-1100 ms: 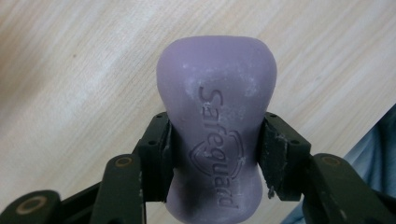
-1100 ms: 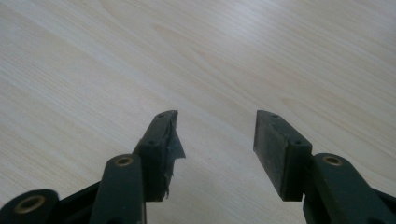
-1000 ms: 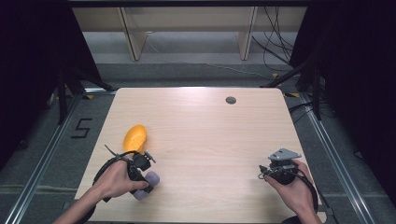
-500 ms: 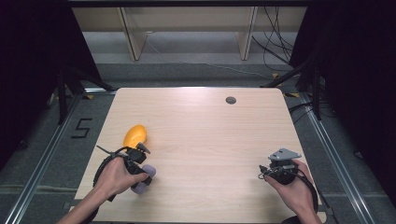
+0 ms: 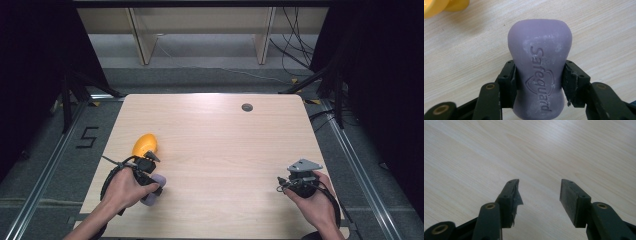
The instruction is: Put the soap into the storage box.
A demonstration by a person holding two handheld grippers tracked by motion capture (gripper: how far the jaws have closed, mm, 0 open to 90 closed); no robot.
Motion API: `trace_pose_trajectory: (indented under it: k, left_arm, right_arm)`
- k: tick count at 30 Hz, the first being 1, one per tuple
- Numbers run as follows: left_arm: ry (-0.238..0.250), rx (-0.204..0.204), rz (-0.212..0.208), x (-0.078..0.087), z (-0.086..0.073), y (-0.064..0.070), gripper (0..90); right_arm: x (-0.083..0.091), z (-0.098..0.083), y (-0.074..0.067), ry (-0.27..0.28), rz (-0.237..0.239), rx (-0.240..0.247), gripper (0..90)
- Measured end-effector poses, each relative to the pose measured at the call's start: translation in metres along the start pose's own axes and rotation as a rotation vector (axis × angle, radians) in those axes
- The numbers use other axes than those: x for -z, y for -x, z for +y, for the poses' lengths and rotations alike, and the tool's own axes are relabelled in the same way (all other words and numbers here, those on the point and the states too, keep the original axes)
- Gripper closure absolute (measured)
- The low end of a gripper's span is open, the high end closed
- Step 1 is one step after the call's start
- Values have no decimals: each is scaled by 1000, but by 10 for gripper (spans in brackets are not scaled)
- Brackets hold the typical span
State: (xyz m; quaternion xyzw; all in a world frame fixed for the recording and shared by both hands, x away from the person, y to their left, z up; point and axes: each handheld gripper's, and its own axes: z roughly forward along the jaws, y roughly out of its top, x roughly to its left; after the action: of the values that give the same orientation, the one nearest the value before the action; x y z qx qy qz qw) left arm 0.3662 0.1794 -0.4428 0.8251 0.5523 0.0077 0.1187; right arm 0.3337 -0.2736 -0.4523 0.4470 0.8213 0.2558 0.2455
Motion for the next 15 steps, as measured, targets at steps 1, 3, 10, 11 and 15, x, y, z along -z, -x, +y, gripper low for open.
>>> trace_pose_trajectory:
  k: [1, 3, 10, 11, 15]
  left_arm:
    - [-2, 6, 1, 0, 0, 0, 493]
    - [-2, -1, 4, 2, 1, -1, 494]
    - [8, 6, 5, 4, 2, -1, 493]
    - [8, 6, 5, 4, 2, -1, 494]
    - [15, 28, 4, 4, 3, 0, 494]
  right_arm:
    - [0, 0, 0, 0, 0, 0, 498]
    - [0, 0, 0, 1, 0, 1, 498]
    - [0, 0, 0, 2, -2, 6, 498]
    - [0, 0, 0, 2, -2, 6, 498]
    - [0, 0, 0, 0, -2, 3, 498]
